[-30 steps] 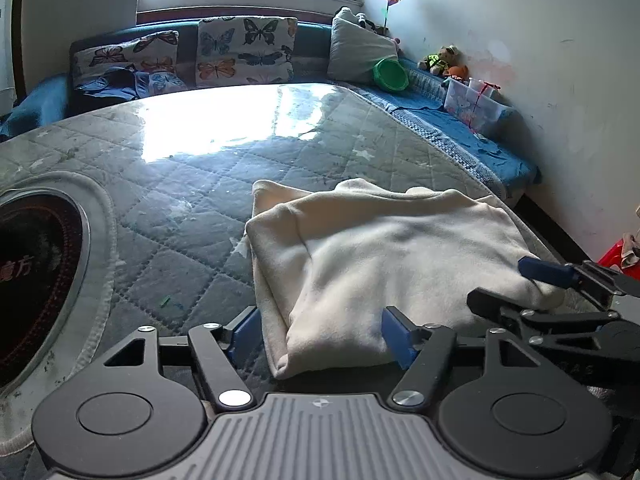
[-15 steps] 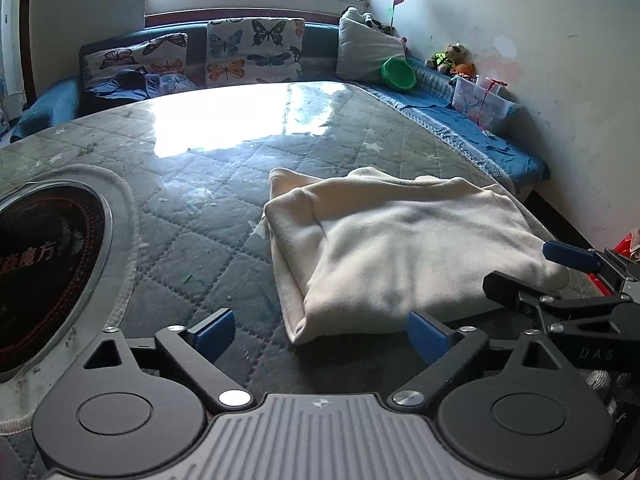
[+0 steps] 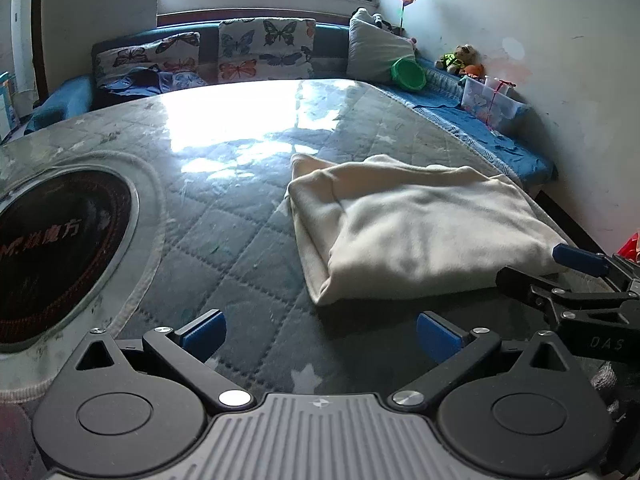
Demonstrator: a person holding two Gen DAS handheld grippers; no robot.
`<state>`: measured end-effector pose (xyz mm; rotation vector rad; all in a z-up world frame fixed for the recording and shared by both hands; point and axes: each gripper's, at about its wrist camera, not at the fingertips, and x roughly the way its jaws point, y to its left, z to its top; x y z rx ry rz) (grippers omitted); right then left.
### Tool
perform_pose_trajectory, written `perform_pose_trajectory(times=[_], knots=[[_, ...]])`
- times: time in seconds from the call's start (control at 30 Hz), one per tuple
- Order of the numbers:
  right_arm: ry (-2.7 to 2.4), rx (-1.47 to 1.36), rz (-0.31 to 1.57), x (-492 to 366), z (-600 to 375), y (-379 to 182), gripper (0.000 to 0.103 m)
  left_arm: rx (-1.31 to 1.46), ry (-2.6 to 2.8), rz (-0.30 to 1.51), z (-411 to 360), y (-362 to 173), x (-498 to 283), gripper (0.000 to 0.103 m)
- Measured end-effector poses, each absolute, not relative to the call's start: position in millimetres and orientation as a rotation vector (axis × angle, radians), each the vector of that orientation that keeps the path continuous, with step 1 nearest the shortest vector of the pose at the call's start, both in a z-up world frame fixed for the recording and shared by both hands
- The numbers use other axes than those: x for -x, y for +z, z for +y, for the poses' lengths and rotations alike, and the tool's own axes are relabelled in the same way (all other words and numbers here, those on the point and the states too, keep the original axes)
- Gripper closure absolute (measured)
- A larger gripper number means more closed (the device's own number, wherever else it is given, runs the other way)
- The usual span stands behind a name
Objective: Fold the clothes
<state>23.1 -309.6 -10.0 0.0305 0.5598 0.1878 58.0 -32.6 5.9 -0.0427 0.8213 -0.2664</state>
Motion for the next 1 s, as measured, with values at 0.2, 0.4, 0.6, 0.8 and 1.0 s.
perform_pose_trajectory(times=[0.2,0.4,0.6,0.8,1.0], knots=[[0.175,-0.044,0.592,-17.5,-309.1,-14.5,0.000,0.049,-0.267,0.837,-30.8,2.2,-52.3,0.000],[0.162,-0.044,0.599,-11.4,-308.9,-13.4,0.000,0.041,-0.259,0.855,-33.8,0.7,-48.3,0.000],[0.152,-0.043,0.614,-6.7,-308.4,-16.3,0.000,0.031,-0.248,0.865,-35.3,-0.8,-43.9,0.000],[0.149,-0.050,0.614,-3.1,-308.6,-16.1,0.000,0.027,-0.243,0.873,-36.4,-2.3,-41.0,0.000],[0.149,-0.049,0.617,-0.3,-308.4,-17.1,0.000,0.020,-0.245,0.873,-38.5,-3.9,-36.0,0.000]])
